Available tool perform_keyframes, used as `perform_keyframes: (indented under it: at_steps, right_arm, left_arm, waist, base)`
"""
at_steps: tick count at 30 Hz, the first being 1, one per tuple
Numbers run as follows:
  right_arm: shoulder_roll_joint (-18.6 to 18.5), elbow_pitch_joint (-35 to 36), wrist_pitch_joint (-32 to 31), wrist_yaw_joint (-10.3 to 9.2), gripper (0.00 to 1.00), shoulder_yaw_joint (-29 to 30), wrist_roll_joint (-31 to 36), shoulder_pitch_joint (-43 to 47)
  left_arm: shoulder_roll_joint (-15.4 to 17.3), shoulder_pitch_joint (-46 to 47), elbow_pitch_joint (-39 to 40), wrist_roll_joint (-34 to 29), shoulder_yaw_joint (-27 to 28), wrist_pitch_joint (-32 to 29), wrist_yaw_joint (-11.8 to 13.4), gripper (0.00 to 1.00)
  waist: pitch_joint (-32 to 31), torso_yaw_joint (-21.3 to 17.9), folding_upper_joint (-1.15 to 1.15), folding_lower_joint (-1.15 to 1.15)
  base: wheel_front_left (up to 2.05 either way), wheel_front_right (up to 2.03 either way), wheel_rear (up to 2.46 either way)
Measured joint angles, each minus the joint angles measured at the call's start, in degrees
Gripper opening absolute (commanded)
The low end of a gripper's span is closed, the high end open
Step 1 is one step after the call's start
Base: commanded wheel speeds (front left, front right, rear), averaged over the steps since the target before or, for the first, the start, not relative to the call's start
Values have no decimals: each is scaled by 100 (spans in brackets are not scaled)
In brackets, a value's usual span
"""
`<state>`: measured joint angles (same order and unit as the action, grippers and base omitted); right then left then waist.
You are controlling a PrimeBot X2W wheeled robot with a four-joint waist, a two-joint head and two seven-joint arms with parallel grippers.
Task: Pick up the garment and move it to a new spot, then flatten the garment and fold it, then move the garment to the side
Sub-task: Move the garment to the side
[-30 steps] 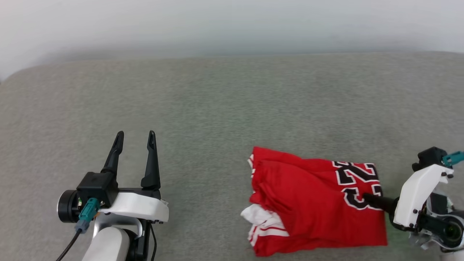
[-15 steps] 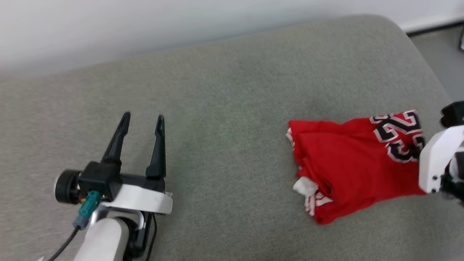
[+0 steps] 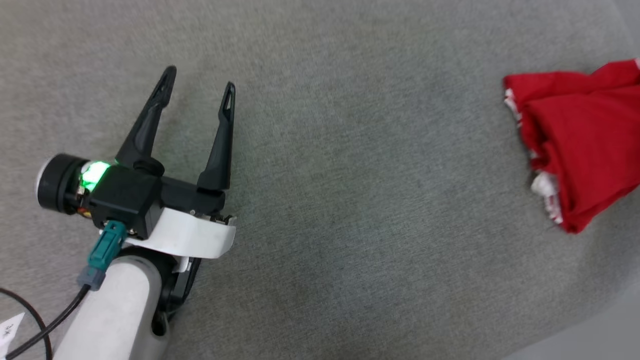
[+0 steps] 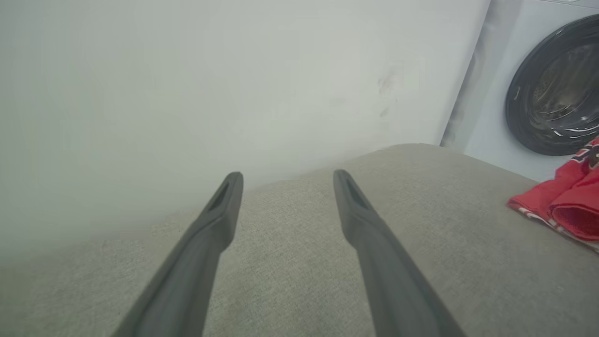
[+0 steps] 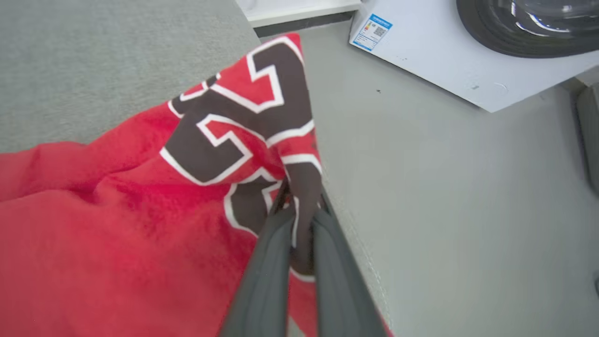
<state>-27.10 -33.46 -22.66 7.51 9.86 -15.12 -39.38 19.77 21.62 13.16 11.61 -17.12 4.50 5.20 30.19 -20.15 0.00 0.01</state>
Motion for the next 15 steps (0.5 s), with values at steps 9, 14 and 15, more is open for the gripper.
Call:
perform_keyframes:
  at_steps: [9, 14, 15]
  right_arm:
    - [269, -829, 637, 0, 3, 658, 436, -571]
    - [474, -1238, 940, 0, 100, 847, 599, -670]
    - [479, -1293, 995, 0, 100, 870, 646, -673]
  left_arm:
    - [136, 354, 354, -148, -52, -241, -16, 100]
    - [155, 387, 345, -160, -68, -257, -18, 100]
    - [154, 392, 333, -158, -63, -248, -16, 100]
  waist:
    - [811, -53, 0, 0]
    - [908, -14, 0, 0]
    - [888, -8, 0, 0]
  base:
    - [0, 0, 0]
    - [0, 0, 0]
    - [0, 0, 0]
